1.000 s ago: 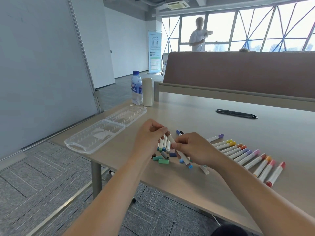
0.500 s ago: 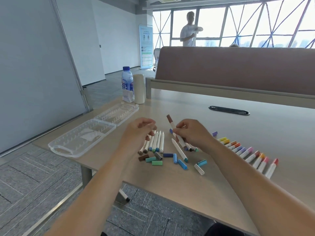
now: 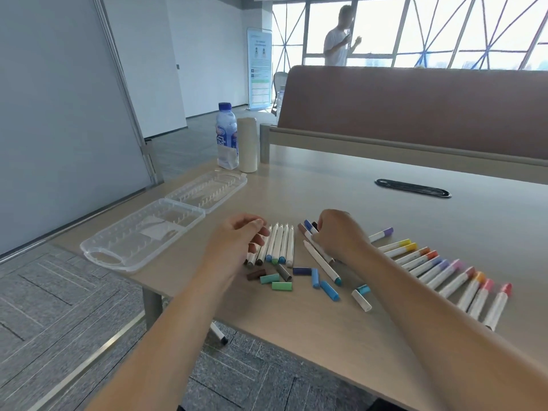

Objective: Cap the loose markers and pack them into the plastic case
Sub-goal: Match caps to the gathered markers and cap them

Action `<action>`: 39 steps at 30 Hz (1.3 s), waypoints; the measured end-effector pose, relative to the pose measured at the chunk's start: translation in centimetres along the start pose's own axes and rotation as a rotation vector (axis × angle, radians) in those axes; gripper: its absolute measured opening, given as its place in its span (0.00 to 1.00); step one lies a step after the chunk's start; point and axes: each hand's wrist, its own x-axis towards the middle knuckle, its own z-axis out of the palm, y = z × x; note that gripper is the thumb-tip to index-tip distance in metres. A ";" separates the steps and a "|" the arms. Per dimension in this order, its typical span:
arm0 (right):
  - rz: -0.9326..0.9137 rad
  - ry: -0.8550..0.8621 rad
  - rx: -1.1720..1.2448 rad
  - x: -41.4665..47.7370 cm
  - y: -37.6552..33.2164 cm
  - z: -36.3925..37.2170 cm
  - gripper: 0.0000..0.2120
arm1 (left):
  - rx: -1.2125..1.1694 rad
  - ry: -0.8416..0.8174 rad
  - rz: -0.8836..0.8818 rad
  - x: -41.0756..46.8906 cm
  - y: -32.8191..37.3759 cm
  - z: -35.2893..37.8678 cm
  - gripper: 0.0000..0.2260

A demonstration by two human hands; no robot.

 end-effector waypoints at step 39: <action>0.006 -0.132 0.674 -6.2 -3.5 -3.6 0.12 | 0.763 -0.305 0.277 -2.6 -0.2 -1.0 0.02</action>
